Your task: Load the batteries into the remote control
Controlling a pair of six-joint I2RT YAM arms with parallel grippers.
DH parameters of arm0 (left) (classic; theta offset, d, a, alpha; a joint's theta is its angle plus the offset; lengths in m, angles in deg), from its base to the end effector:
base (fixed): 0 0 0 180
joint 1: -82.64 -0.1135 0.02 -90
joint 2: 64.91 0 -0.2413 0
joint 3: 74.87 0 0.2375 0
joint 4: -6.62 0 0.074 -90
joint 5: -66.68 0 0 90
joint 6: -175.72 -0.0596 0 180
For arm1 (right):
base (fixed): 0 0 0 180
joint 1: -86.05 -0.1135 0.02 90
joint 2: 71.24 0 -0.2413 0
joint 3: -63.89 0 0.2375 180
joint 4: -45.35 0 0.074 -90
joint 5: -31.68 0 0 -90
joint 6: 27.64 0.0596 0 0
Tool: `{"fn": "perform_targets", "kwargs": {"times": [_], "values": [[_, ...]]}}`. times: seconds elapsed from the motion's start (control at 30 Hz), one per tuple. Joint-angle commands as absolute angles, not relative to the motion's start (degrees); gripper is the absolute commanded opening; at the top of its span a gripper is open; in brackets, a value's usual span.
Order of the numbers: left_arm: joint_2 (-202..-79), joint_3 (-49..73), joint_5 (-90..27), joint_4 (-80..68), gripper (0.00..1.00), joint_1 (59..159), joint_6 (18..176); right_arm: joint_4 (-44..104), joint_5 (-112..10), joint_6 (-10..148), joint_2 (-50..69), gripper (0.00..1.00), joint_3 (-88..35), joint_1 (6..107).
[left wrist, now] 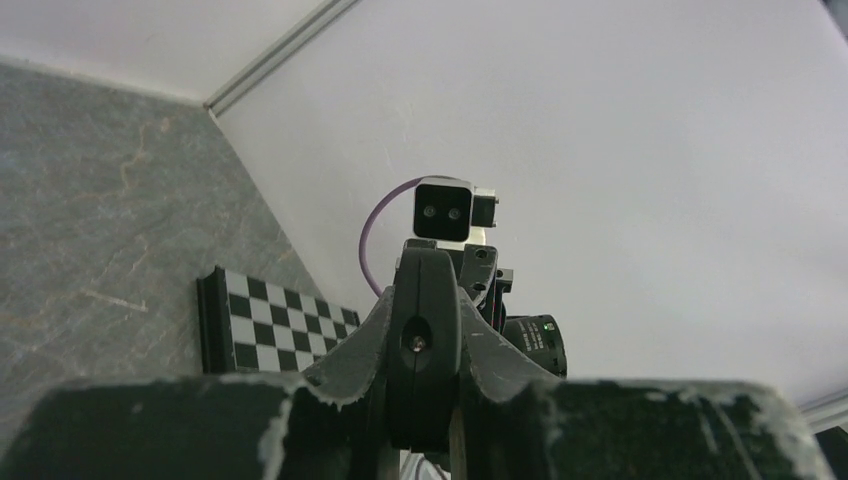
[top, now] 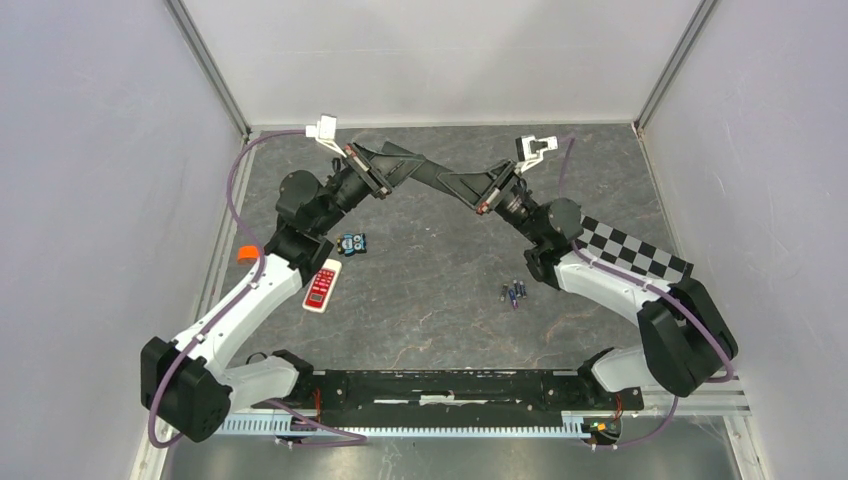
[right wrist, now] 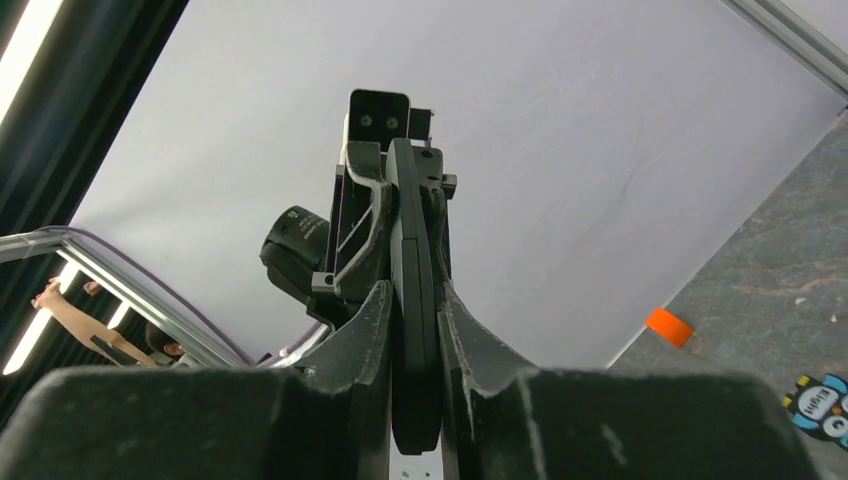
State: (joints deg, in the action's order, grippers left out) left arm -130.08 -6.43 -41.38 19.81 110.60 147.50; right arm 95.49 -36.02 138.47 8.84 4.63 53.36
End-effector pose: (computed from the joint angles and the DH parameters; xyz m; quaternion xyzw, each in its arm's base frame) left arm 0.2396 -0.1481 0.3831 -0.0517 0.6022 -0.6247 0.4944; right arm 0.2512 0.1881 0.3300 0.0283 0.5222 0.7454 0.4135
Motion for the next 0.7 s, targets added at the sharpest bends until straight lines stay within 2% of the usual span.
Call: {"fn": "perform_targets", "kwargs": {"times": [0.0,0.13,0.4,0.53,0.6,0.67], "values": [[-129.77,-3.90,-44.08,25.40,0.02,108.81,152.60,97.02,-34.55,135.93,10.70,0.26,12.03,55.15],[-129.90,-3.68,-44.95,28.05,0.02,107.53,155.87,96.37,-35.17,135.29,10.49,0.41,15.37,55.79],[-129.62,-5.33,-44.94,22.25,0.02,106.65,151.35,97.61,-35.87,134.70,10.87,0.52,15.92,56.43],[-129.24,-5.58,-43.96,15.11,0.02,106.58,144.42,98.08,-35.93,133.83,9.37,0.80,16.46,56.59],[-129.35,-5.29,-43.91,12.38,0.02,106.58,142.19,96.90,-36.00,132.72,8.38,0.86,16.64,56.70],[-129.37,-5.48,-44.00,11.06,0.02,106.53,140.62,94.73,-36.22,131.53,7.43,0.89,16.35,56.78]]}}
